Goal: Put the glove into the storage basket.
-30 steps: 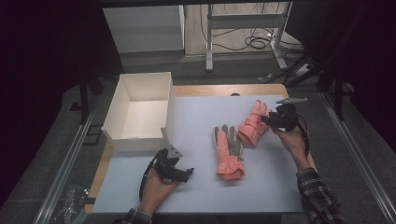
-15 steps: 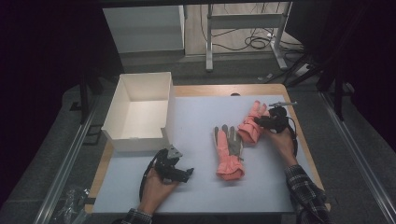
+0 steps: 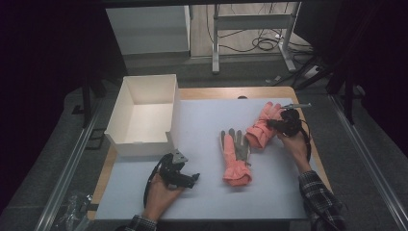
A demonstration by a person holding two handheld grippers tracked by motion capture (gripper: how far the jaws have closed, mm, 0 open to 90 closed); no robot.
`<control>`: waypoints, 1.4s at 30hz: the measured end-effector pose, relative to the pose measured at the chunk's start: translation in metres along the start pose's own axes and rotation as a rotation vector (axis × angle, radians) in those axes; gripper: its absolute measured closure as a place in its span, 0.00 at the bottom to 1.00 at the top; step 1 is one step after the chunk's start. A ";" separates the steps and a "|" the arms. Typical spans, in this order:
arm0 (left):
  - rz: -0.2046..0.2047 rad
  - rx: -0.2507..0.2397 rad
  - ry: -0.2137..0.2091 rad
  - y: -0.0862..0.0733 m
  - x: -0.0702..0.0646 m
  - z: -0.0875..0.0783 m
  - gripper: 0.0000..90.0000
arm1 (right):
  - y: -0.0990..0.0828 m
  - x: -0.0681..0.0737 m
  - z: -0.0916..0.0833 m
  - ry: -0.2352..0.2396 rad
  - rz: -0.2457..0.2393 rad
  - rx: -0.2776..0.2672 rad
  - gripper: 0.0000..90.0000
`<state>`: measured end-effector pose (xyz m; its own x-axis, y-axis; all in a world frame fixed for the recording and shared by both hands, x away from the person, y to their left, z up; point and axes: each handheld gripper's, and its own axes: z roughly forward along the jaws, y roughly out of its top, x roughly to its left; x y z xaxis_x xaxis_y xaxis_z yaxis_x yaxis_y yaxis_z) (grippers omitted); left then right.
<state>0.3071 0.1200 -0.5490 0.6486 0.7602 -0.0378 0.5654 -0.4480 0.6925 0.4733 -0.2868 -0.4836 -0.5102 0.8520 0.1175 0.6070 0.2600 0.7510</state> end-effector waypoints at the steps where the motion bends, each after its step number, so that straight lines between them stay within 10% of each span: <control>1: 0.000 0.000 0.000 0.000 0.000 0.000 0.04 | 0.001 0.000 -0.003 0.004 -0.001 -0.002 0.96; 13: 0.000 0.001 0.000 0.000 0.000 0.000 0.04 | 0.008 0.008 -0.042 0.085 -0.054 0.009 0.95; 27: 0.002 0.001 0.001 0.000 0.000 0.000 0.04 | 0.013 0.057 -0.083 0.282 -0.208 -0.007 0.95; 42: 0.000 -0.001 0.002 0.000 0.000 0.000 0.04 | 0.006 0.119 -0.052 0.439 -0.382 0.077 0.94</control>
<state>0.3071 0.1200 -0.5490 0.6478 0.7609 -0.0363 0.5647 -0.4476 0.6934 0.3846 -0.2072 -0.4318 -0.8962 0.4277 0.1180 0.3644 0.5577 0.7458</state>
